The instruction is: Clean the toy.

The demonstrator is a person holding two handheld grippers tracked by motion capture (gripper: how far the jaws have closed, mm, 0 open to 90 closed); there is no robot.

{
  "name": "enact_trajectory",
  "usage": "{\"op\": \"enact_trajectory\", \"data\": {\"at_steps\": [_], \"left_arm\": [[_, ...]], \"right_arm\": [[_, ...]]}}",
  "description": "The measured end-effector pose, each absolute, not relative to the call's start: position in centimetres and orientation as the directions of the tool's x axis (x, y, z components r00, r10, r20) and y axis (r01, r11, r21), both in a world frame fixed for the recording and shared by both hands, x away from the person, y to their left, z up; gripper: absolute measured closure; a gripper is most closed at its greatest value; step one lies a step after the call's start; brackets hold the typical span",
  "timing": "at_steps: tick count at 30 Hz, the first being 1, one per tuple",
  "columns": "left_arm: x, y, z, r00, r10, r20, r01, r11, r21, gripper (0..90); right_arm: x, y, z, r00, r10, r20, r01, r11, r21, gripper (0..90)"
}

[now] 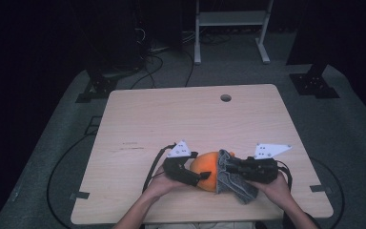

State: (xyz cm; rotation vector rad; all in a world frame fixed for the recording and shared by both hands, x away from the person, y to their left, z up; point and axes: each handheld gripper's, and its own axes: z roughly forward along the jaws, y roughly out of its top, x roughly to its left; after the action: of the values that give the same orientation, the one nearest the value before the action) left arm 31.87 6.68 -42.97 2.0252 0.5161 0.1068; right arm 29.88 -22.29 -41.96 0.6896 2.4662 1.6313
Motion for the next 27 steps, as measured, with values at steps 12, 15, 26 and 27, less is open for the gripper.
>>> {"op": "enact_trajectory", "data": {"at_steps": [12,15,26,27], "left_arm": [[29.9,5.8,-42.3,0.909,0.367,0.199,-0.016,-0.446,0.895,35.4],[30.9,6.5,-42.2,0.914,0.401,0.058,0.117,-0.398,0.910,20.1],[31.4,7.9,-43.0,0.909,0.415,0.047,0.146,-0.421,0.895,31.7],[31.4,7.9,-43.0,0.909,0.414,0.048,0.144,-0.422,0.895,31.7]], "right_arm": [[30.3,-20.0,-38.7,-0.912,0.407,0.037,0.203,0.372,0.906,78.0],[31.1,-19.4,-39.9,-0.914,0.397,0.090,0.244,0.357,0.902,78.1],[31.5,-21.8,-40.9,-0.881,0.463,0.095,0.278,0.346,0.896,78.0],[31.5,-21.9,-41.1,-0.879,0.467,0.099,0.283,0.341,0.896,78.0]]}}
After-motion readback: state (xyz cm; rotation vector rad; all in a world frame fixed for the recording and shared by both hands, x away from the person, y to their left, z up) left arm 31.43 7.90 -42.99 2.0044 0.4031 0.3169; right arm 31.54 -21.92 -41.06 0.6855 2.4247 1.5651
